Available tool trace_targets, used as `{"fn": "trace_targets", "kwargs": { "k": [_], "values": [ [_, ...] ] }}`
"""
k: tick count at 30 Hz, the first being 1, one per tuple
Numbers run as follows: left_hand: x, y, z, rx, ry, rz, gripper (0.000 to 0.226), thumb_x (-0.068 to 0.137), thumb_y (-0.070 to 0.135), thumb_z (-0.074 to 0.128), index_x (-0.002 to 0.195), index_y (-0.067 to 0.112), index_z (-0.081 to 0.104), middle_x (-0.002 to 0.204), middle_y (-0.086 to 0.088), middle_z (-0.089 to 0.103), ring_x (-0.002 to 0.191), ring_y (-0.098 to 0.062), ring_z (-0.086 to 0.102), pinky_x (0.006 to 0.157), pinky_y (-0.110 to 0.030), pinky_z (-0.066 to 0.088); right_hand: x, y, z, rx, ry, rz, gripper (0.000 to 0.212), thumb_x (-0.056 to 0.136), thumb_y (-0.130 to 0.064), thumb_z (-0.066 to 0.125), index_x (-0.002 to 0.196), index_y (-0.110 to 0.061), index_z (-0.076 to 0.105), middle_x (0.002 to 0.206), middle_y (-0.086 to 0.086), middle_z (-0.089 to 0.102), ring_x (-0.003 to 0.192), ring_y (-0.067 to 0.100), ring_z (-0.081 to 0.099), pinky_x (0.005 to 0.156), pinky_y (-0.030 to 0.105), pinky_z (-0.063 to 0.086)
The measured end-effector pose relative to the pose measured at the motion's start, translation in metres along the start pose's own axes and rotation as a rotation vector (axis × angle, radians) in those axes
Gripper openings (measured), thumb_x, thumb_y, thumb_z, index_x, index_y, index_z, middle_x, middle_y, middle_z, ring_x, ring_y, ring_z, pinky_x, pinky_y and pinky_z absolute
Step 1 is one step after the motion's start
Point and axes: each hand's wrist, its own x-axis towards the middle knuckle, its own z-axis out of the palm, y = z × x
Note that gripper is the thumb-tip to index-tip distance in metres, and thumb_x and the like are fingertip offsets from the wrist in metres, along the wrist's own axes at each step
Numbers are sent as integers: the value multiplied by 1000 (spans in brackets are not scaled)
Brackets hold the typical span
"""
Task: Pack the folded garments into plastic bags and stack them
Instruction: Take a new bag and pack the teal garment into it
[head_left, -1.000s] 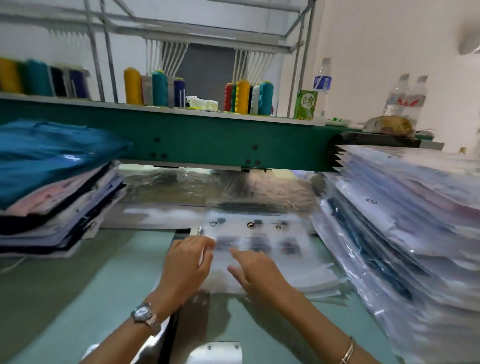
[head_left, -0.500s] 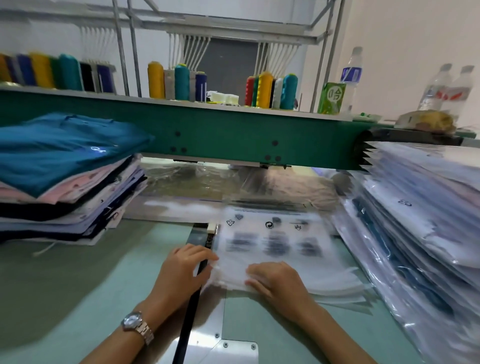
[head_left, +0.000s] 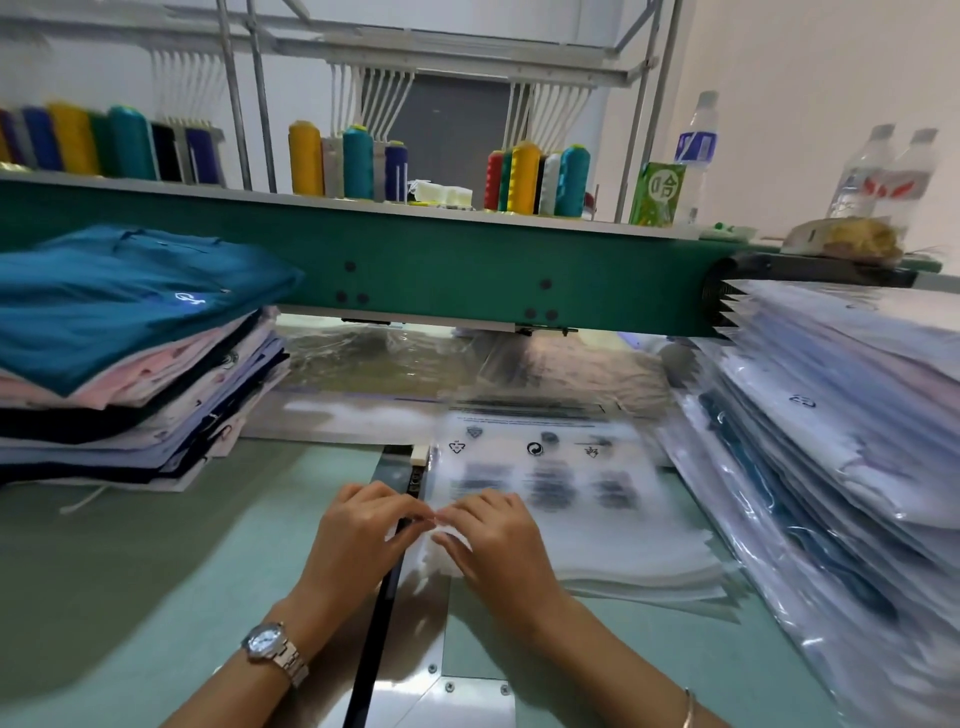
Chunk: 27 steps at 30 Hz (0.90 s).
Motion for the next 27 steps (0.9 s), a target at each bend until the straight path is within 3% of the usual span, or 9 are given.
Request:
{"fn": "trace_targets", "kwargs": {
  "k": [3, 11, 15, 18, 23, 27],
  "values": [
    [-1, -1, -1, 12, 8, 7, 27, 86, 46, 56, 81, 28, 76, 75, 17, 68, 67, -5, 60, 69, -27, 42, 8, -1, 2, -67, -13, -37, 7, 77, -25, 78, 76, -20, 72, 73, -8, 68, 68, 15, 59, 61, 27, 48],
    [4, 1, 3, 4, 44, 6, 20, 82, 43, 61, 74, 32, 75, 71, 19, 67, 65, -3, 58, 69, -24, 38, 2, 26, -15, -375, -75, -169, 16, 76, -19, 72, 63, -19, 63, 63, -2, 58, 62, 19, 54, 64, 29, 44],
    [3, -5, 3, -18, 74, -35, 20, 82, 44, 61, 76, 31, 75, 85, 22, 69, 77, -3, 60, 73, -27, 41, -11, 53, -34, -464, -132, -93, 19, 63, -13, 79, 60, -18, 61, 60, 0, 57, 60, 22, 55, 66, 33, 42],
    [5, -11, 3, -12, 94, -73, 20, 80, 45, 64, 75, 30, 76, 85, 20, 66, 76, -5, 57, 71, -25, 38, -22, 73, -49, -554, -176, -7, 23, 58, -7, 81, 58, -16, 60, 58, 2, 55, 57, 23, 55, 74, 37, 36],
    [5, -14, 8, -19, 92, -124, 23, 79, 47, 63, 74, 30, 76, 84, 21, 65, 75, -6, 55, 68, -31, 44, -42, 98, -77, -660, -337, 100, 26, 51, -9, 87, 58, -19, 63, 57, -1, 58, 55, 21, 58, 81, 41, 47],
    [3, -13, 9, -30, 93, -154, 25, 80, 49, 61, 73, 29, 75, 83, 22, 64, 73, -4, 53, 65, -26, 44, -53, 107, -96, -730, -409, 153, 26, 47, -8, 88, 55, -18, 65, 55, -1, 59, 52, 21, 58, 82, 41, 50]
  ]
}}
